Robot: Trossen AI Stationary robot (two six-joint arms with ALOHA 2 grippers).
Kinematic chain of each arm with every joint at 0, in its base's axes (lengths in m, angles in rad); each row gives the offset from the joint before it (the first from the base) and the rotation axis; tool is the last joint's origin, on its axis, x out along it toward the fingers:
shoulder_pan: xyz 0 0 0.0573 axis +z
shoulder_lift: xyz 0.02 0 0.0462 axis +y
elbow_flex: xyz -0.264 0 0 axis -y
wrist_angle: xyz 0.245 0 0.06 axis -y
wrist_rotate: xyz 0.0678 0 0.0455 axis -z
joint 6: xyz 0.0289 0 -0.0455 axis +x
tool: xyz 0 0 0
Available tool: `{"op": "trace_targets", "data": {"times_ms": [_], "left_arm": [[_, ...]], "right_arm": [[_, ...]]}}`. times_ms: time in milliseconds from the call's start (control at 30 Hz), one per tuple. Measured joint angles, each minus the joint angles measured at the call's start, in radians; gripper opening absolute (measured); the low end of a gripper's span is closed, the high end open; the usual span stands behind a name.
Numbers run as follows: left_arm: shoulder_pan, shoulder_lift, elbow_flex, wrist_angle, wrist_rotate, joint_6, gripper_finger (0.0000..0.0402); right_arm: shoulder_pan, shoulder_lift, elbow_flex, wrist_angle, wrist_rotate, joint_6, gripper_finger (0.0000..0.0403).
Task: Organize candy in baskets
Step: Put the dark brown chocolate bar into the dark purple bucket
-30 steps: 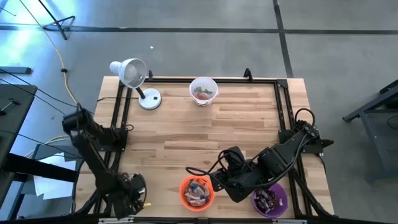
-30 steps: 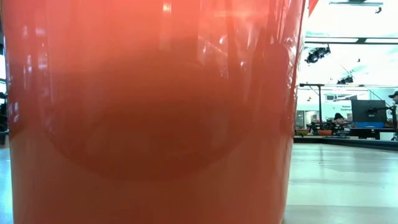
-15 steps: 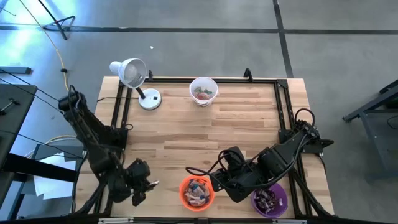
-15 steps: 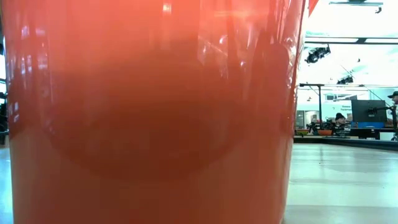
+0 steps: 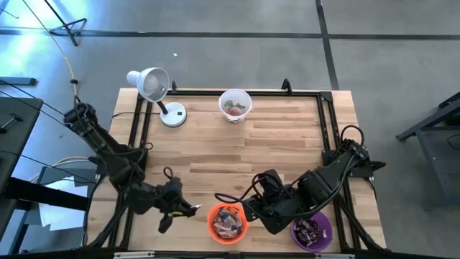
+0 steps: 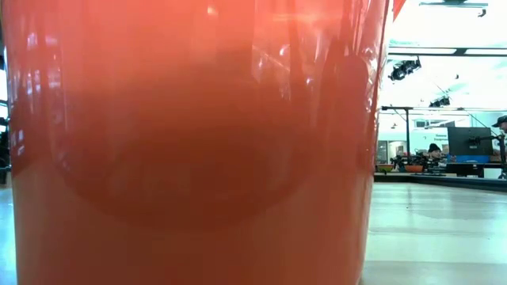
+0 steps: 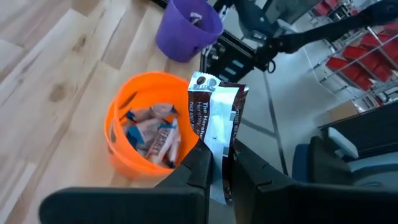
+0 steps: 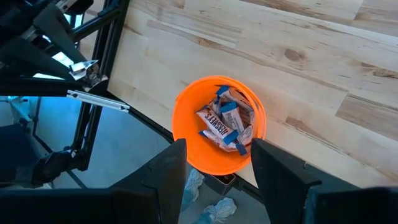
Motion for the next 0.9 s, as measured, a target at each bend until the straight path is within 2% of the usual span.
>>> {"op": "trace_targets", "data": {"times_ms": [367, 433, 600, 900], "left_arm": [[0.068, 0.0, 0.0, 0.007, 0.029, 0.012, 0.0019], [0.074, 0.0, 0.0, 0.007, 0.029, 0.012, 0.0019], [0.094, 0.0, 0.0, 0.006, 0.029, 0.012, 0.0019], [0.126, 0.0, 0.0, 0.007, 0.028, 0.044, 0.0019]], "right_arm": [[-0.009, 0.0, 0.0, 0.004, 0.002, 0.013, 0.0172], [-0.024, 0.0, 0.0, 0.004, -0.038, 0.051, 0.0172], [-0.08, 0.0, 0.0, 0.001, -0.229, 0.04, 0.0172], [-0.117, 0.0, -0.001, -0.071, -0.318, 0.0, 0.0172]]}}
